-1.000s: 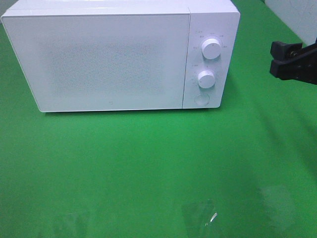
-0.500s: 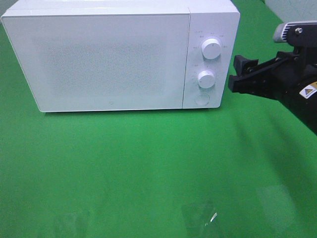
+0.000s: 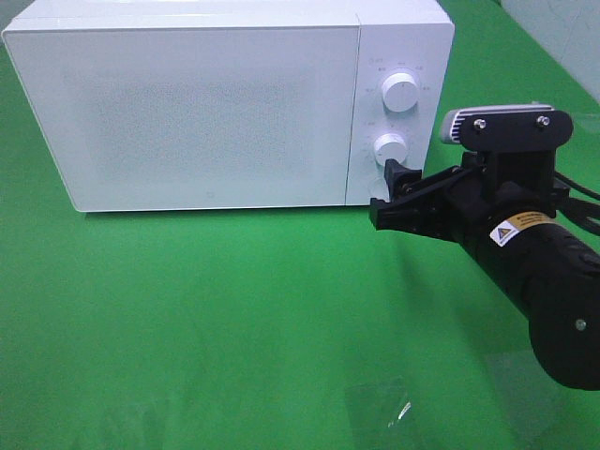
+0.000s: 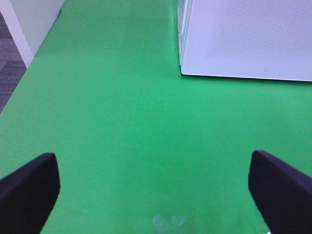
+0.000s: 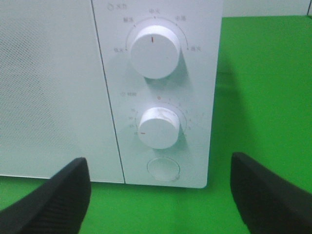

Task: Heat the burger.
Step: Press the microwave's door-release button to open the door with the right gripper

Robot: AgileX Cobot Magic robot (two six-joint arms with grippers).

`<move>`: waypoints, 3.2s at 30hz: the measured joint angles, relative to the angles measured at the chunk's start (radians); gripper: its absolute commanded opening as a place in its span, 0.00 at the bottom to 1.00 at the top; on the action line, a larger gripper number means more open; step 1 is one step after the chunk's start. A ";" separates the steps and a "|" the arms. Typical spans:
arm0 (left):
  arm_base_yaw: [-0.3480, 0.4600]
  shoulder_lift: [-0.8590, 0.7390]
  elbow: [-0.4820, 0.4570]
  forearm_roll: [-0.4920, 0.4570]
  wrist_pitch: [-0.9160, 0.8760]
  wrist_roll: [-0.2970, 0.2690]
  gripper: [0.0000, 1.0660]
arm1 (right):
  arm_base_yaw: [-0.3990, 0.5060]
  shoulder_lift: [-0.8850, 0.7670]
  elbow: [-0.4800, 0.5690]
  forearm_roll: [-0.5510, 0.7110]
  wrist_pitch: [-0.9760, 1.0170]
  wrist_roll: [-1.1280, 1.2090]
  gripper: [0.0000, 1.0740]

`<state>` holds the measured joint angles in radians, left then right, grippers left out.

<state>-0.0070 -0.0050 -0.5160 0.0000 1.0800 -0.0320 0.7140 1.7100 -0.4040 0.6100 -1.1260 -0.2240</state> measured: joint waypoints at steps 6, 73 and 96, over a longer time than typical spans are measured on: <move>0.000 0.000 0.000 0.000 0.000 0.000 0.95 | 0.000 0.010 0.000 0.025 -0.011 0.183 0.63; 0.000 0.000 0.000 0.000 0.000 0.000 0.95 | -0.153 0.318 -0.294 -0.112 0.156 1.590 0.00; 0.000 0.000 0.000 0.000 0.000 0.000 0.95 | -0.163 0.430 -0.389 -0.108 0.165 1.591 0.00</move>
<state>-0.0070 -0.0050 -0.5160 0.0000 1.0800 -0.0320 0.5510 2.1400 -0.7930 0.5020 -0.9610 1.3670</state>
